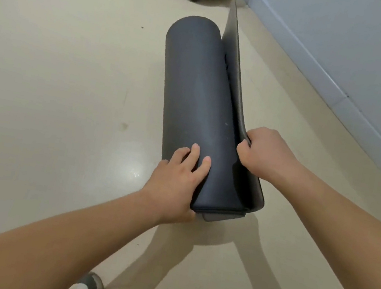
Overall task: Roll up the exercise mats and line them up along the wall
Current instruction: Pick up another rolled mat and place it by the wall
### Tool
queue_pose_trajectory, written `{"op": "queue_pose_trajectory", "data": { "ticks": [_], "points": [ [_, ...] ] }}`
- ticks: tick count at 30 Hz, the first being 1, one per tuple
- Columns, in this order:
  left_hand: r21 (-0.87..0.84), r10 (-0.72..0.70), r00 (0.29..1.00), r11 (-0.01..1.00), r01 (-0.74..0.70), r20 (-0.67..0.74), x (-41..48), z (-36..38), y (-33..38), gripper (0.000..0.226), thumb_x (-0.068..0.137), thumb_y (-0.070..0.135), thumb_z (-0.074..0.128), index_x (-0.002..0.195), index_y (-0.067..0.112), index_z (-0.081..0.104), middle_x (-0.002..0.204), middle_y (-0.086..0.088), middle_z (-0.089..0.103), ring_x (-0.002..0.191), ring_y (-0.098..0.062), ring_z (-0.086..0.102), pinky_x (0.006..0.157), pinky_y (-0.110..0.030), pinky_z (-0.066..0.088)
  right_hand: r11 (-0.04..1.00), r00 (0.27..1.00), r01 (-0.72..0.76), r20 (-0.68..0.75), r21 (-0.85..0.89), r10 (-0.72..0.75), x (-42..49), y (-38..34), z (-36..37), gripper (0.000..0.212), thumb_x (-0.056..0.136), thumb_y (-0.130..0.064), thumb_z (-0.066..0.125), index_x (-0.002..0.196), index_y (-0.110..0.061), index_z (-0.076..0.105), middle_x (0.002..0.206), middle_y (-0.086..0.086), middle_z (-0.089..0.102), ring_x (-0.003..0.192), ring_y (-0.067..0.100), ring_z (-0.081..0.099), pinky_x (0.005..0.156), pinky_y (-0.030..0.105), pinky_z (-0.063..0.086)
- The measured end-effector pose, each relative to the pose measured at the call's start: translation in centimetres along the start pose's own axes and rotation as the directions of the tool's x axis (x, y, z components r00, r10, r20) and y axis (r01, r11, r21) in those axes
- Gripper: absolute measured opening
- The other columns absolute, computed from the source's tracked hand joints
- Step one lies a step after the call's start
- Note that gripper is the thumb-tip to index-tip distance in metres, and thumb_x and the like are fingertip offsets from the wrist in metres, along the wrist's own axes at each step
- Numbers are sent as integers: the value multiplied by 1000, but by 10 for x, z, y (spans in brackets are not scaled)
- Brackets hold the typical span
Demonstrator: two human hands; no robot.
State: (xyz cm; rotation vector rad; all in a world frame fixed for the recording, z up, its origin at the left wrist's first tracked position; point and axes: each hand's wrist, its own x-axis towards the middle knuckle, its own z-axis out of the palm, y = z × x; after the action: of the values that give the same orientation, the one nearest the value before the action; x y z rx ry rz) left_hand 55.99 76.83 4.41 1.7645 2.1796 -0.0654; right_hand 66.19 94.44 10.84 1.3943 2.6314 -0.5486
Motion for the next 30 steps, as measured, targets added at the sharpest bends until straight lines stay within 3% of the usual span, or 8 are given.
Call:
{"op": "queue_pose_trajectory", "data": {
  "ticks": [6, 9, 13, 16, 20, 25, 28, 30],
  "points": [
    [167, 118, 991, 978, -126, 58, 24, 8, 8, 111, 89, 35, 71, 166, 20, -7, 173, -12, -17, 160, -35, -5, 119, -45, 31, 983, 993, -113, -28, 143, 118, -27, 36, 9, 35, 96, -11, 49, 65, -11, 32, 63, 6, 37, 53, 23, 33, 51, 29, 24],
    [-151, 192, 973, 974, -172, 129, 29, -4, 11, 113, 80, 67, 75, 167, 41, 7, 174, 4, -21, 160, -19, -20, 128, -49, 6, 954, 975, -222, 19, 200, 223, -34, 52, 13, 28, 94, -11, 48, 67, -9, 38, 65, 11, 47, 52, 29, 51, 51, 33, 49],
    [-719, -172, 980, 694, 47, -102, 26, -12, 16, 75, 89, 55, 77, 155, 34, 48, 169, 9, 31, 157, -13, 25, 126, -33, 21, 949, 958, -284, 89, 140, 273, -43, 63, 18, 22, 92, -15, 47, 71, -8, 48, 61, 14, 64, 53, 36, 70, 66, 45, 64],
    [-751, -513, 836, 471, 463, 194, 23, -1, 2, 88, 71, 74, 81, 135, 23, 50, 137, 1, 56, 123, -25, 57, 100, -39, 51, 933, 951, -309, 89, 184, 297, -42, 70, 24, 21, 91, -13, 47, 71, -10, 42, 57, 12, 56, 53, 37, 72, 57, 34, 55],
    [-853, -403, 803, 94, 514, 440, 22, 1, 15, 78, 68, 64, 90, 124, 19, 61, 113, 6, 68, 94, -14, 66, 61, -31, 53, 932, 952, -302, 25, 201, 304, -45, 67, 39, 25, 94, -15, 44, 70, -9, 44, 67, 10, 56, 65, 39, 72, 65, 38, 59],
    [-763, -421, 900, 544, 348, 111, 35, -12, 10, 76, 54, 77, 85, 111, 30, 65, 104, 11, 69, 97, -18, 68, 83, -42, 60, 800, 900, -406, 40, 441, 434, -68, 67, 74, 28, 98, -17, 45, 76, 0, 52, 79, 25, 64, 70, 43, 70, 66, 55, 64],
    [-415, -251, 965, 888, 199, -75, 42, -26, 12, 91, 60, 81, 75, 135, 34, 52, 119, 3, 60, 116, -24, 57, 92, -44, 55, 514, 785, -617, 415, 596, 460, -81, 55, 84, 25, 108, -23, 44, 112, -7, 62, 104, 18, 68, 78, 34, 75, 69, 52, 67],
    [-196, -152, 980, 973, 125, -130, 44, -24, 19, 104, 67, 79, 74, 152, 36, 32, 143, -6, 45, 138, -30, 39, 104, -50, 49, 573, 699, -693, 600, 437, 388, -84, 56, 79, 40, 108, -37, 50, 142, -16, 54, 121, 10, 63, 91, 30, 75, 76, 51, 67]
  ]
}}
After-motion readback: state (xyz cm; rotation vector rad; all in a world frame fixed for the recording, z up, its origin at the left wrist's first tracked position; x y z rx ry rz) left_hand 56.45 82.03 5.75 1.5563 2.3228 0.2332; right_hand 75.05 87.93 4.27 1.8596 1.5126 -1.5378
